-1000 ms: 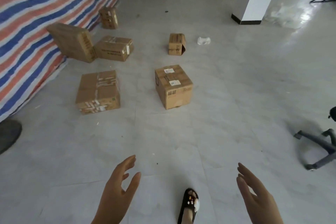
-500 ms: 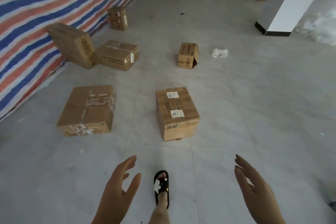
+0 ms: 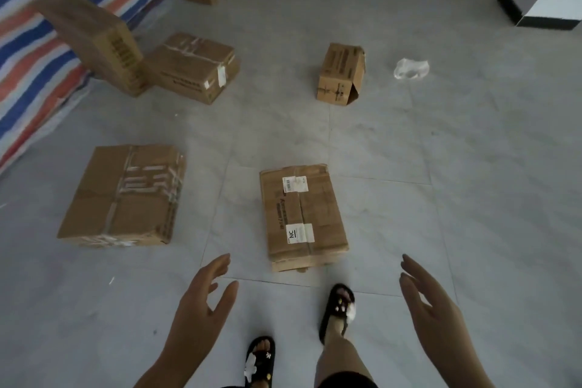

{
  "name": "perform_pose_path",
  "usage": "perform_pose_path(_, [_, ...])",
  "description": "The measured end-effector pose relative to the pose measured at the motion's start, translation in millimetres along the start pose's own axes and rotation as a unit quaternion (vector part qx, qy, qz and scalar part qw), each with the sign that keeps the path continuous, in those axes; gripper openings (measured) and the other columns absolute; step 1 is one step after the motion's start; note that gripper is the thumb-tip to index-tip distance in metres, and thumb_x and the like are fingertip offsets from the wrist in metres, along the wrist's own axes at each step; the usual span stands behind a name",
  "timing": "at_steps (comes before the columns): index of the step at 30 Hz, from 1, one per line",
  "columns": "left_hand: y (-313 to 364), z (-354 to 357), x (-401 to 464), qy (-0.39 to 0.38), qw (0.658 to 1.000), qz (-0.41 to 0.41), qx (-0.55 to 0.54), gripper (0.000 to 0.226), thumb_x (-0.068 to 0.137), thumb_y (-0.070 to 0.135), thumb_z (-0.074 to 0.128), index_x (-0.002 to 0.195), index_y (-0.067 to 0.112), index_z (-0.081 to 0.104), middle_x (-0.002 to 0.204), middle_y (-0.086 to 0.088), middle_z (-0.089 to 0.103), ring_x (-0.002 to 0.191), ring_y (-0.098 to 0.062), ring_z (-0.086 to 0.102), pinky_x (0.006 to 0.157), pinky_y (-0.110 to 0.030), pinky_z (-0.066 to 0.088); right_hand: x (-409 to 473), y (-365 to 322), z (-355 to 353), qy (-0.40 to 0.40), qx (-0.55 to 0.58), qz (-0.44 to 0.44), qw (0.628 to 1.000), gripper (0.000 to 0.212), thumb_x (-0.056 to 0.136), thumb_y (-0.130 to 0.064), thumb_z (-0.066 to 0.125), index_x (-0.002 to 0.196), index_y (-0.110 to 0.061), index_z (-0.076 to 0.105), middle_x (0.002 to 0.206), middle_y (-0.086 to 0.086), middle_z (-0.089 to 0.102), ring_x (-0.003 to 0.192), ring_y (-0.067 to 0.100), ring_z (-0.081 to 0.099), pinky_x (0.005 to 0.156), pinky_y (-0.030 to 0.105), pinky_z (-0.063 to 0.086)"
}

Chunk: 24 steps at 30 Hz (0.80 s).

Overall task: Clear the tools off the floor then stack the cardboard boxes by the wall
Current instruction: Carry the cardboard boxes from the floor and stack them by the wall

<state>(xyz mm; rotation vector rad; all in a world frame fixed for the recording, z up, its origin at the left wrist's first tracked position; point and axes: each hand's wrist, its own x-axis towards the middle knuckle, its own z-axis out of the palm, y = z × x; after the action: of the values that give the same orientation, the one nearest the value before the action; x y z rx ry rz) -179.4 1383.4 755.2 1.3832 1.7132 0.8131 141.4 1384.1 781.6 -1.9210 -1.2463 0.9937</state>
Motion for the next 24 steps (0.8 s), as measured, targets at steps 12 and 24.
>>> perform_pose_path(12, [-77, 174, 194, 0.066, 0.952, -0.299, -0.017, 0.037, 0.093, 0.023, 0.055, 0.129, 0.020, 0.049, 0.125, -0.005, 0.058, 0.106, -0.014, 0.053, 0.085, -0.025, 0.040, 297, 104, 63, -0.243, -0.162, 0.090, 0.952, 0.037, 0.093, -0.029, 0.053, 0.130, -0.025, 0.052, 0.129, 0.001, 0.058, 0.113, 0.013, 0.056, 0.085, 0.020, 0.037])
perform_pose_path(24, [-311, 325, 263, 0.160, 0.828, -0.514, -0.158, 0.046, 0.097, 0.040, 0.044, 0.139, 0.022, 0.041, 0.135, -0.004, 0.049, 0.122, -0.025, 0.045, 0.100, -0.043, 0.039, 386, 352, 242, -0.260, -0.035, 0.293, 0.919, 0.048, 0.095, -0.047, 0.042, 0.141, -0.036, 0.035, 0.140, -0.006, 0.048, 0.130, 0.018, 0.044, 0.109, 0.045, 0.035])
